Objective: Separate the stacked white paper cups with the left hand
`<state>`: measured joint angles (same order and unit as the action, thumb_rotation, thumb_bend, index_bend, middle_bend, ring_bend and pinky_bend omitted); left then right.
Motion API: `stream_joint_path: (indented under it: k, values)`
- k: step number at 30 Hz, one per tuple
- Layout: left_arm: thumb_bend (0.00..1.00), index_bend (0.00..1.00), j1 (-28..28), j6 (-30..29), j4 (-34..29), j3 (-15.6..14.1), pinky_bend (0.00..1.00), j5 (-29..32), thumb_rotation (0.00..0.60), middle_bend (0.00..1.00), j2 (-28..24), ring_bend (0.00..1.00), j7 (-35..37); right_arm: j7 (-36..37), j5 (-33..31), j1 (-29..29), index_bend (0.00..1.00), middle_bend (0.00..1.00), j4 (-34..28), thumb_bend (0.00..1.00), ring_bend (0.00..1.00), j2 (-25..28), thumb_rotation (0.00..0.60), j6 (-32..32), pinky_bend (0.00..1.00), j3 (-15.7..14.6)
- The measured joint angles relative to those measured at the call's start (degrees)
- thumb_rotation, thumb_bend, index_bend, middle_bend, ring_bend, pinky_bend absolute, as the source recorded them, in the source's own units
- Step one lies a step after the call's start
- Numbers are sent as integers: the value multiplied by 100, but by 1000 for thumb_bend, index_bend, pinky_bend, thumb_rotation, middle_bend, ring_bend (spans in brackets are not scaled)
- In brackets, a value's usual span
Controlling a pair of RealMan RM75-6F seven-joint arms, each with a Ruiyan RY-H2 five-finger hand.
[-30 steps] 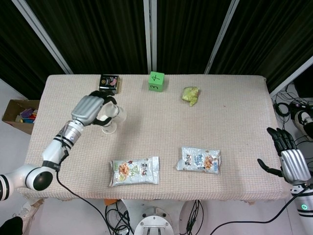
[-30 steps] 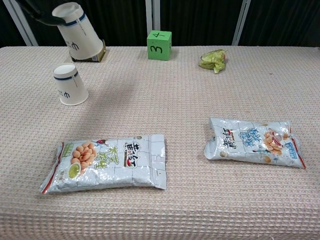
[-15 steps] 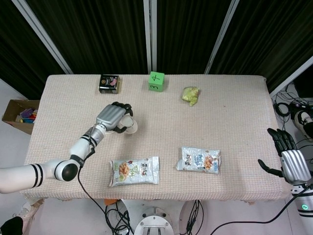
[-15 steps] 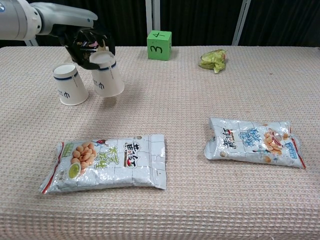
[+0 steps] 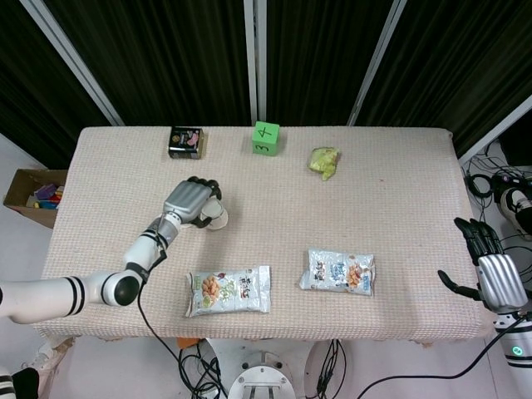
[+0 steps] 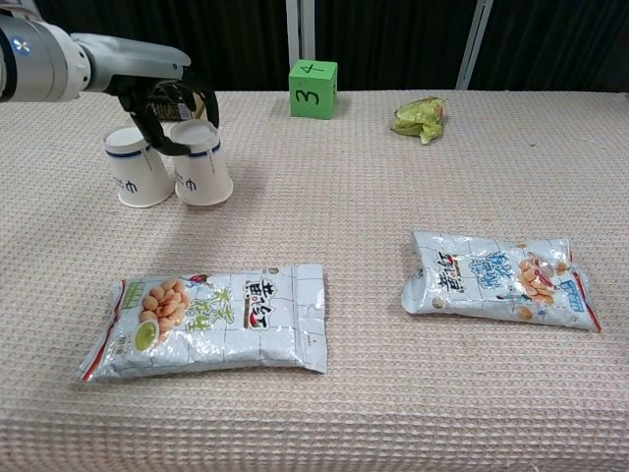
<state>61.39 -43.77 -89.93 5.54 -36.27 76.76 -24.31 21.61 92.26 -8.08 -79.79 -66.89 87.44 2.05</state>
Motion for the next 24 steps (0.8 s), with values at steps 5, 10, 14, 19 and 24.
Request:
stream_joint_path:
  k: [5,10,14,19,24]
  values:
    - [378,370,66,-7,129,-79,144,194,600,162,94,155,-123,70,-35,13,34,90,62,192,0,-28,600,-16,2,1]
    - [366,329,109,-23,201,-120,144,303,600,162,150,155,-197,112,-49,13,34,90,105,192,0,-46,600,-30,2,5]
    - [296,261,115,-54,168,-118,144,337,600,160,143,155,-200,127,-47,13,34,90,111,192,0,-43,600,-26,2,11]
    - [197,237,58,-279,121,-73,143,215,600,156,162,155,-160,152,-45,17,34,90,106,192,0,-44,600,-22,2,11]
    - [190,231,-128,-496,-77,-7,143,-74,600,156,30,155,33,180,-54,27,34,90,93,193,0,-22,600,-11,2,17]
